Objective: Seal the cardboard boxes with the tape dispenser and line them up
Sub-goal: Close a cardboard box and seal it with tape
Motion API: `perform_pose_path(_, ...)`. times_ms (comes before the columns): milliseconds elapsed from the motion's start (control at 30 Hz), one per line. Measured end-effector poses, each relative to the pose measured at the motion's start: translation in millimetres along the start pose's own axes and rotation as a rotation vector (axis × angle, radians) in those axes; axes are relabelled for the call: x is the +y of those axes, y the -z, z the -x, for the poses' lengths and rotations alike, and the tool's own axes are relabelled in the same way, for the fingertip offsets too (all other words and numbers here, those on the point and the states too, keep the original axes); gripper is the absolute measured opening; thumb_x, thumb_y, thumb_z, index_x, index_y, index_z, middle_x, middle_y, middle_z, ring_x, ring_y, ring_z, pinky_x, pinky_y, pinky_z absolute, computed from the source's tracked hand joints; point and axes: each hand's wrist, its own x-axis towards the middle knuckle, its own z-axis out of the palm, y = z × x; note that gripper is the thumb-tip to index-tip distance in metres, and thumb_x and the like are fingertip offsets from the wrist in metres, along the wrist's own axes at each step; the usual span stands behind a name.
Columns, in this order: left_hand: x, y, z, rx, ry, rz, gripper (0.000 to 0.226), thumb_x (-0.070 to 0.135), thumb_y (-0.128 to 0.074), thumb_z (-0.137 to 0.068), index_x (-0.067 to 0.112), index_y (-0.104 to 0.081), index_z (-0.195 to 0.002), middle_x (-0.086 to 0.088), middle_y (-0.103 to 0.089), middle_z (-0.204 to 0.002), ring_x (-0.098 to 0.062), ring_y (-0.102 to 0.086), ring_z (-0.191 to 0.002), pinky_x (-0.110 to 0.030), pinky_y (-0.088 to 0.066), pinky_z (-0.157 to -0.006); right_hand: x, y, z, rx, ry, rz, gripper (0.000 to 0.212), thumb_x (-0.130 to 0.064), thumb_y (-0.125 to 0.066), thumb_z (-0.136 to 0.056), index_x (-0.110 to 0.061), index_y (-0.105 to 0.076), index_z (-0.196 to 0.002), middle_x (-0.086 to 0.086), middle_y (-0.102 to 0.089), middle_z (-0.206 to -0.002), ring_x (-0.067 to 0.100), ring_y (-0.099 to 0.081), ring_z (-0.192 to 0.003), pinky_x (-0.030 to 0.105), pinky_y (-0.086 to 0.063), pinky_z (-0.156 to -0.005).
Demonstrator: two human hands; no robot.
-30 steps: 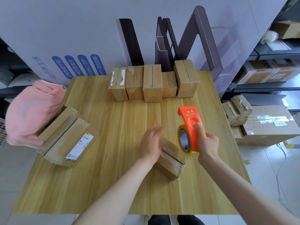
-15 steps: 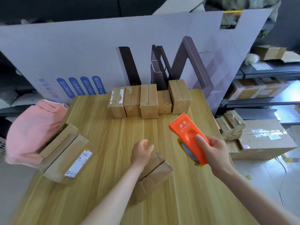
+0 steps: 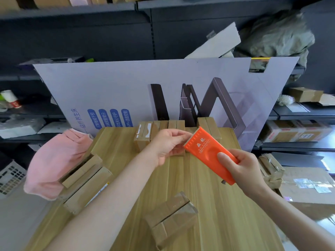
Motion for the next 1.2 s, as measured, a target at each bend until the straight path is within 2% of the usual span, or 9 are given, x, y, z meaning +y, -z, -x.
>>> perform_pose_path(100,2.0,0.0,0.5,0.11,-0.045,0.004,0.01,0.013,-0.07,-0.084,0.017,-0.07,-0.075,0.009,-0.069,-0.064,-0.001,-0.062,-0.058,-0.016,-0.048,-0.053,-4.7,-2.3,3.2,-0.001,0.027,0.033,0.017,-0.012,-0.067,-0.088,-0.019,-0.069,-0.072,0.0,-0.062,-0.049,0.02,-0.058,-0.036,0.032,-0.046,-0.033)
perform_pose_path(267,0.0,3.2,-8.6,0.302,-0.073,-0.145,0.016,0.001,-0.07,-0.082,0.012,-0.071,-0.071,0.0,-0.07,-0.072,-0.012,-0.063,-0.068,-0.024,-0.051,-0.063,-9.6,-14.7,7.7,0.041,0.056,0.167,0.016,-0.026,-0.073,-0.082,-0.025,-0.07,-0.066,0.004,-0.064,-0.056,0.027,-0.063,-0.049,0.049,-0.053,-0.043)
perform_pose_path(433,-6.9,14.4,-28.4,0.411,-0.063,-0.258,0.026,-0.009,-0.062,-0.081,0.012,-0.071,-0.069,-0.008,-0.072,-0.086,-0.015,-0.064,-0.069,-0.022,-0.05,-0.059,-3.8,-11.9,15.9,0.052,-0.027,0.256,0.022,-0.038,-0.074,-0.077,-0.027,-0.067,-0.059,-0.003,-0.064,-0.053,0.021,-0.063,-0.047,0.048,-0.055,-0.046)
perform_pose_path(533,-16.1,37.5,-37.7,0.475,-0.043,-0.3,0.025,-0.01,-0.059,-0.082,0.01,-0.071,-0.072,-0.006,-0.071,-0.089,-0.013,-0.063,-0.065,-0.018,-0.049,-0.055,15.0,4.9,27.1,0.035,-0.094,0.319,0.022,-0.037,-0.074,-0.076,-0.019,-0.07,-0.064,0.003,-0.064,-0.053,0.025,-0.061,-0.045,0.05,-0.053,-0.045)
perform_pose_path(633,-35.4,59.8,-46.4,0.524,0.002,-0.292,0.022,-0.008,-0.063,-0.081,0.011,-0.071,-0.072,-0.005,-0.072,-0.094,-0.014,-0.064,-0.068,-0.021,-0.051,-0.06,38.7,21.7,47.2,0.019,-0.173,0.365,0.014,-0.036,-0.075,-0.076,-0.025,-0.072,-0.069,0.001,-0.066,-0.055,0.02,-0.062,-0.043,0.048,-0.054,-0.044)
perform_pose_path(733,-69.5,57.7,-52.6,0.428,0.056,-0.338,0.019,-0.005,-0.066,-0.082,0.012,-0.071,-0.075,-0.006,-0.072,-0.086,-0.014,-0.063,-0.067,-0.023,-0.053,-0.067,67.8,30.7,69.6,0.002,-0.29,0.388,0.012,-0.035,-0.075,-0.078,-0.027,-0.072,-0.07,0.001,-0.067,-0.054,0.023,-0.063,-0.043,0.048,-0.053,-0.041)
perform_pose_path(900,-147.0,34.1,-60.4,0.282,0.166,-0.437,0.019,0.003,-0.07,-0.083,0.016,-0.071,-0.07,-0.005,-0.072,-0.076,-0.013,-0.064,-0.063,-0.025,-0.055,-0.067,117.2,27.7,98.4,-0.037,-0.483,0.52,0.031,-0.043,-0.071,-0.079,-0.018,-0.07,-0.061,0.001,-0.063,-0.051,0.02,-0.063,-0.045,0.046,-0.054,-0.042)
perform_pose_path(1033,-189.4,24.8,-70.0,0.262,0.223,-0.491,0.018,0.011,-0.072,-0.082,0.021,-0.071,-0.067,-0.002,-0.072,-0.07,-0.013,-0.066,-0.064,-0.029,-0.058,-0.073,137.1,18.4,105.7,-0.094,-0.57,0.623,0.036,-0.048,-0.065,-0.082,-0.017,-0.069,-0.065,0.002,-0.065,-0.055,0.016,-0.062,-0.041,0.033,-0.052,-0.042)
perform_pose_path(1200,-215.2,18.1,-80.7,0.168,0.256,-0.563,0.012,0.01,-0.069,-0.085,0.02,-0.072,-0.079,0.001,-0.072,-0.08,-0.012,-0.066,-0.073,-0.023,-0.054,-0.071,156.0,12.5,103.4,-0.132,-0.616,0.797,0.04,-0.054,-0.06,-0.083,-0.019,-0.067,-0.066,-0.004,-0.064,-0.058,0.009,-0.061,-0.049,0.02,-0.038,-0.041)
